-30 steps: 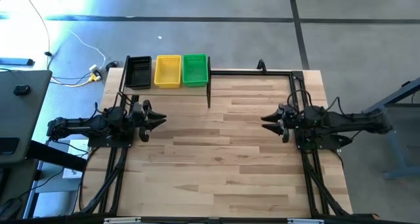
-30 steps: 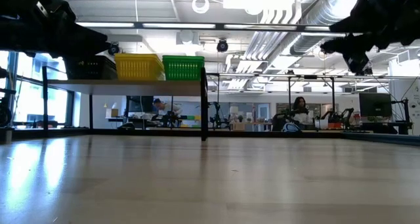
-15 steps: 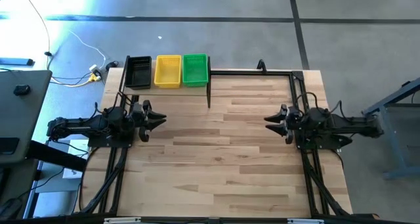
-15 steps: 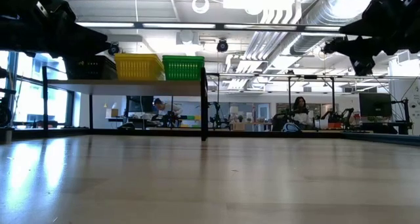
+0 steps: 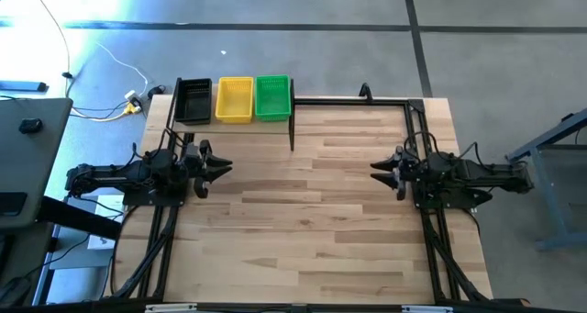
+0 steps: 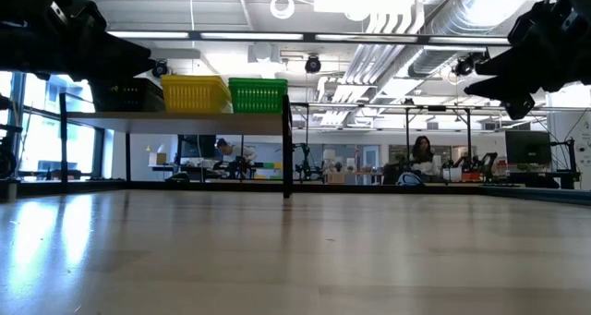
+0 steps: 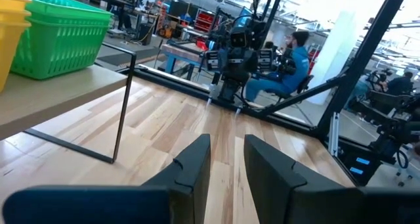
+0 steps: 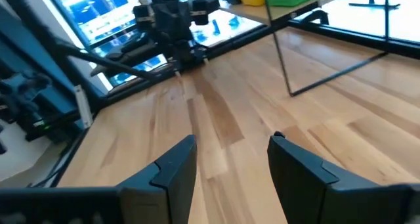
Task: Stack baskets on shelf by color
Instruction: Return to Home Position
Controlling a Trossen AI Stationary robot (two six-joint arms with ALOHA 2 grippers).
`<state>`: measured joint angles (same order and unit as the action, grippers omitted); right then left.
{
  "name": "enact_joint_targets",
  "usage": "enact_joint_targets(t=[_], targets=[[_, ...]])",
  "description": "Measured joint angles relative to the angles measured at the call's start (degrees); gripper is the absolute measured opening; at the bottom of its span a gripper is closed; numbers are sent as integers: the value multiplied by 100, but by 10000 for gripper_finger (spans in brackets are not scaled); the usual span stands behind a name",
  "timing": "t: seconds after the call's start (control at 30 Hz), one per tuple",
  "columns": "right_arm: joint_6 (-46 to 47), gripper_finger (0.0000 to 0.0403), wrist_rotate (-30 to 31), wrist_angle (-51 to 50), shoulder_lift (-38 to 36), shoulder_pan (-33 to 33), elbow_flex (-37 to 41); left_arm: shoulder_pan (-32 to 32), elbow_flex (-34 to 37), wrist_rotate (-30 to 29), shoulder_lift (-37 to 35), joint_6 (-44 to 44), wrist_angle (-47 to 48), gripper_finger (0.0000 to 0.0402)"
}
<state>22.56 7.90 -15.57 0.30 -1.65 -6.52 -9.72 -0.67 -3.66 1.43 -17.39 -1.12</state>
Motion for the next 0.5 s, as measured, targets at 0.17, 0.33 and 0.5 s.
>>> enact_joint_targets(t=[0.17,0.33,0.5], targets=[[282,170,105,-225,2,1,-2,0,0,0,0,0,0,85],[428,170,-143,-434,2,0,-3,0,0,0,0,0,0,85],[564,170,-290,-494,2,0,-4,0,-1,0,0,0,0,85]])
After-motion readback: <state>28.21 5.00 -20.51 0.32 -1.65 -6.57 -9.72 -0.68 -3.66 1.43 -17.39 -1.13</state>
